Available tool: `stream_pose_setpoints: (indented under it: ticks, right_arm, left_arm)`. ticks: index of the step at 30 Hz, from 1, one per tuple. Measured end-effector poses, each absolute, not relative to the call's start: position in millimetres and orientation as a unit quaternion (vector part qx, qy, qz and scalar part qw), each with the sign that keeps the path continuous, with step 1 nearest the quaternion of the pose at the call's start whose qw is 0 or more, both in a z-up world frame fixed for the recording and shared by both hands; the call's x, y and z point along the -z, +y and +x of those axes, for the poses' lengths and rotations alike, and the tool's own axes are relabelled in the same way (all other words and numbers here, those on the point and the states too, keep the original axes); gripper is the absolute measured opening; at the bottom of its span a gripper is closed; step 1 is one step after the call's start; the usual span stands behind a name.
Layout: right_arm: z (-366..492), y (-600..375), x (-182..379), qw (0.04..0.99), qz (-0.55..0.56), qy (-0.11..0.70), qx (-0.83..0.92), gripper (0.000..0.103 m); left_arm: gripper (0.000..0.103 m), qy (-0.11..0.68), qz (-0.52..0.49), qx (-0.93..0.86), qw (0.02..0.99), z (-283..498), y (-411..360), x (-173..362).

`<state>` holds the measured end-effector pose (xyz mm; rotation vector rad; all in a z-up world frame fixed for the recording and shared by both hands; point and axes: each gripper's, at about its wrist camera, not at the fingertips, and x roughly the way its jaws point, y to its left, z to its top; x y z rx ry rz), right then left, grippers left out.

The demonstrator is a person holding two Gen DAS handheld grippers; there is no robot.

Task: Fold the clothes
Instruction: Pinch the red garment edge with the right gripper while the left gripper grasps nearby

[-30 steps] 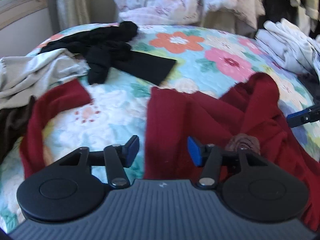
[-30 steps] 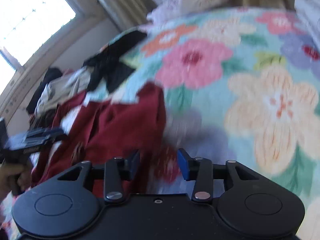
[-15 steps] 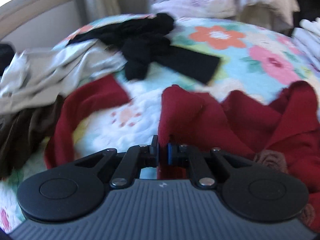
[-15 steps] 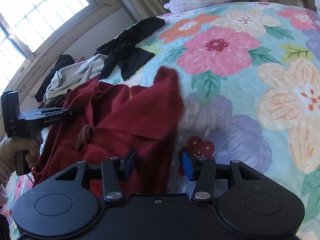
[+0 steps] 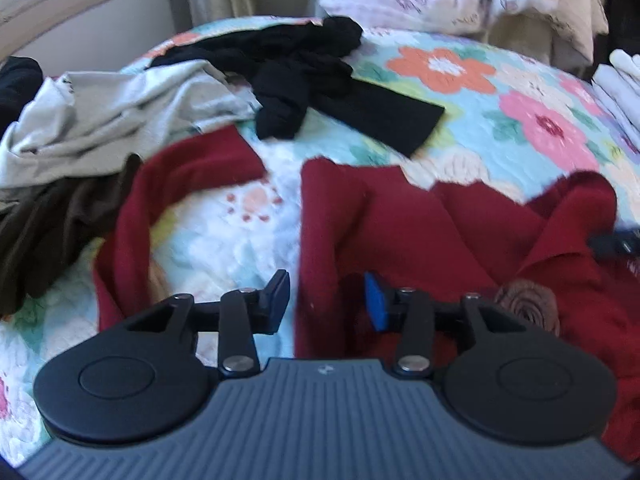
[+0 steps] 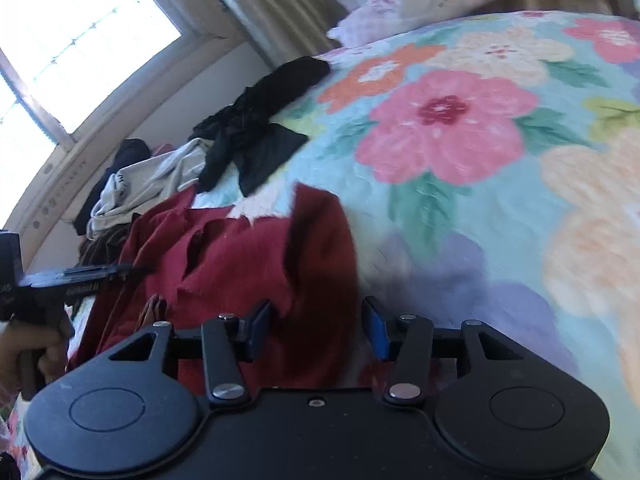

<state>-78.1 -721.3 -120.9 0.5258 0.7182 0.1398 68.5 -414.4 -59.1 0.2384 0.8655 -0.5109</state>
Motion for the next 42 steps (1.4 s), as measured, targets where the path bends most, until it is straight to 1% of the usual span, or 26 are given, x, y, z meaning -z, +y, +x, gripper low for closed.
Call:
stream_pose_setpoints:
  ticks: [1, 2, 3, 5, 7, 8, 9, 11, 13, 15, 17, 19, 21, 24, 26, 29, 31, 32, 33, 35, 36, 37, 38, 42]
  right_arm:
    - [-78, -720, 117, 0.905, 0.25, 0.338, -0.066, 0.009]
    - [-78, -719, 113, 0.91, 0.246, 0.328, -0.065, 0.01]
    - [-79, -717, 108, 0.914, 0.242, 0.318, -0.064, 0.01]
    - [-92, -697, 83, 0.944, 0.168, 0.278, -0.066, 0.01]
    - [-108, -661, 59, 0.964, 0.047, 0.245, -0.089, 0.01]
    - [-116, -642, 50, 0.967, -0.011, 0.234, -0.105, 0.01]
    - [-118, -629, 49, 0.963, -0.037, 0.24, -0.116, 0.01]
    - [-121, -606, 50, 0.953, -0.081, 0.256, -0.137, 0.011]
    - [-120, -599, 58, 0.943, -0.073, 0.277, -0.167, 0.011]
    - [-118, -604, 63, 0.941, -0.037, 0.285, -0.18, 0.012]
    - [-113, -616, 64, 0.94, 0.011, 0.286, -0.183, 0.014]
    - [-112, -624, 63, 0.943, 0.026, 0.28, -0.181, 0.014]
    - [-110, -632, 62, 0.945, 0.038, 0.272, -0.178, 0.011]
    - [-111, -624, 61, 0.944, 0.022, 0.273, -0.182, 0.01]
    - [-111, -617, 62, 0.944, 0.012, 0.274, -0.181, 0.011]
    - [-111, -609, 64, 0.942, -0.008, 0.283, -0.181, 0.011]
    - [-115, -606, 62, 0.94, -0.017, 0.286, -0.187, 0.011]
    - [-119, -605, 60, 0.939, -0.019, 0.285, -0.193, 0.012]
    - [-121, -607, 58, 0.938, -0.016, 0.284, -0.197, 0.015]
    - [-124, -613, 56, 0.937, -0.005, 0.285, -0.202, 0.019]
    - [-125, -616, 56, 0.937, -0.002, 0.287, -0.198, 0.024]
    - [-125, -620, 56, 0.938, 0.002, 0.288, -0.194, 0.031]
    - [-124, -623, 57, 0.938, 0.005, 0.291, -0.186, 0.034]
    - [-119, -634, 61, 0.938, 0.028, 0.299, -0.172, 0.037]
  left_arm:
    - [0.027, 0.42, 0.116, 0.248, 0.865, 68, -416, 60]
    - [0.006, 0.427, 0.117, 0.251, 0.861, 67, -417, 62]
    - [0.006, 0.43, 0.12, 0.254, 0.858, 65, -418, 62]
    - [0.006, 0.409, 0.132, 0.259, 0.865, 52, -419, 52]
    - [0.006, 0.388, 0.144, 0.263, 0.872, 39, -420, 42]
    - [0.007, 0.378, 0.148, 0.266, 0.875, 32, -420, 37]
    - [0.009, 0.37, 0.146, 0.274, 0.876, 24, -419, 31]
    - [0.009, 0.358, 0.137, 0.288, 0.878, 10, -418, 22]
    - [0.01, 0.347, 0.129, 0.3, 0.879, -2, -417, 14]
    - [0.01, 0.348, 0.128, 0.307, 0.877, -8, -417, 11]
    - [0.011, 0.35, 0.114, 0.321, 0.872, -13, -417, 9]
    - [0.016, 0.361, 0.079, 0.358, 0.858, -15, -417, 7]
    - [0.03, 0.37, 0.02, 0.39, 0.843, -15, -417, 5]
    - [0.03, 0.376, -0.072, 0.416, 0.825, -13, -418, 4]
    - [0.031, 0.372, -0.088, 0.436, 0.815, -11, -425, 6]
    - [0.046, 0.378, -0.078, 0.439, 0.811, -8, -440, 12]
    - [0.041, 0.38, -0.062, 0.443, 0.809, -6, -448, 18]
    - [0.02, 0.378, -0.039, 0.449, 0.808, -6, -452, 19]
    - [0.005, 0.375, 0.008, 0.447, 0.812, -8, -459, 20]
    - [0.005, 0.349, 0.095, 0.433, 0.826, -12, -468, 17]
    - [0.005, 0.331, 0.129, 0.429, 0.831, -14, -470, 15]
    - [0.005, 0.316, 0.136, 0.435, 0.832, -14, -469, 10]
    - [0.005, 0.308, 0.136, 0.438, 0.834, -12, -468, 5]
    - [0.005, 0.283, 0.139, 0.461, 0.83, -8, -476, -17]
